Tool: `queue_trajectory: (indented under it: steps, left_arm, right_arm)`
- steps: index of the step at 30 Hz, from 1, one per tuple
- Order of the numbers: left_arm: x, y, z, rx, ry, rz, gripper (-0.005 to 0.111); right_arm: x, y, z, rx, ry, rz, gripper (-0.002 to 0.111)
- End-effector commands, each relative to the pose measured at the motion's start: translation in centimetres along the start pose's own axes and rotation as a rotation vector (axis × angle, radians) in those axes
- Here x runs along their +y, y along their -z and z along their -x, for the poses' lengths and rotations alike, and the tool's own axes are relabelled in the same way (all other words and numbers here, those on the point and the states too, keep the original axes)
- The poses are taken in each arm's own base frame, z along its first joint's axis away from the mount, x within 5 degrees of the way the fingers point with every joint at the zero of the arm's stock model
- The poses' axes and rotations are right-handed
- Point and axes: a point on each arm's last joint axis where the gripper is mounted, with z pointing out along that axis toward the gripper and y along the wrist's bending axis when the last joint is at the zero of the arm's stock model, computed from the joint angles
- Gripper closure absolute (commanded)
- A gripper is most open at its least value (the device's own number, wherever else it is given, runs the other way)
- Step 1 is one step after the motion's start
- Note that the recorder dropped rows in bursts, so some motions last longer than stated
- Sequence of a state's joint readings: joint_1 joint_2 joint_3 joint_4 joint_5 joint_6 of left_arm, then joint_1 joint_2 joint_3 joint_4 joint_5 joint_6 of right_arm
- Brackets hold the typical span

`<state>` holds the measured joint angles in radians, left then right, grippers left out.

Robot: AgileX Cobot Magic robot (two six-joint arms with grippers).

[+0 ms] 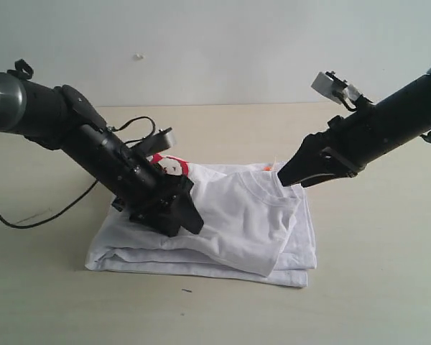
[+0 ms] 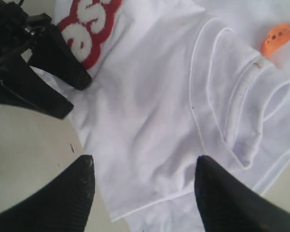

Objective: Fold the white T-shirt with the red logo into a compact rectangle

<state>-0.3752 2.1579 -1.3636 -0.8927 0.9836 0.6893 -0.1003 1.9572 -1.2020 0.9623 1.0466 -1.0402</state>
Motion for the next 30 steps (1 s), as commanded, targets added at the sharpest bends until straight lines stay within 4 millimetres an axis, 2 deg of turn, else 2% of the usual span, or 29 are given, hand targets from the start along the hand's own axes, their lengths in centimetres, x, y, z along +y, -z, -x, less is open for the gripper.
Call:
queue_trajectory:
  steps: [1,4,7,11,18,24,30]
  left_arm:
    - [-0.4,4.5,0.6,-0.106,-0.027,0.033,0.083]
    - [-0.5,7.5,0.6,-0.179,-0.021,0.049,0.107]
    - [-0.5,10.2,0.2,-0.243,-0.017,0.073,0.106]
    - [-0.5,13.1,-1.0,-0.321,-0.005,0.125,0.106]
    - [-0.2,16.3,-4.6,-0.477,0.030,0.270,0.107]
    - [-0.8,18.7,-8.5,-0.619,0.048,0.407,0.107]
    - [-1.9,19.9,-12.1,-0.741,0.036,0.519,0.107]
  right_arm:
    - [-0.5,0.1,-0.5,0.057,0.096,-0.036,0.055]
    - [-0.8,0.3,-0.9,0.107,0.137,-0.078,0.071]
    - [-1.0,0.7,-1.1,0.136,0.150,-0.133,0.087]
    - [-0.5,1.7,-0.7,0.114,0.151,-0.194,0.097]
    - [1.7,4.3,0.2,0.027,0.193,-0.261,0.098]
    - [4.0,6.7,0.8,-0.057,0.229,-0.311,0.098]
    - [6.2,8.8,-0.5,-0.184,0.232,-0.422,0.098]
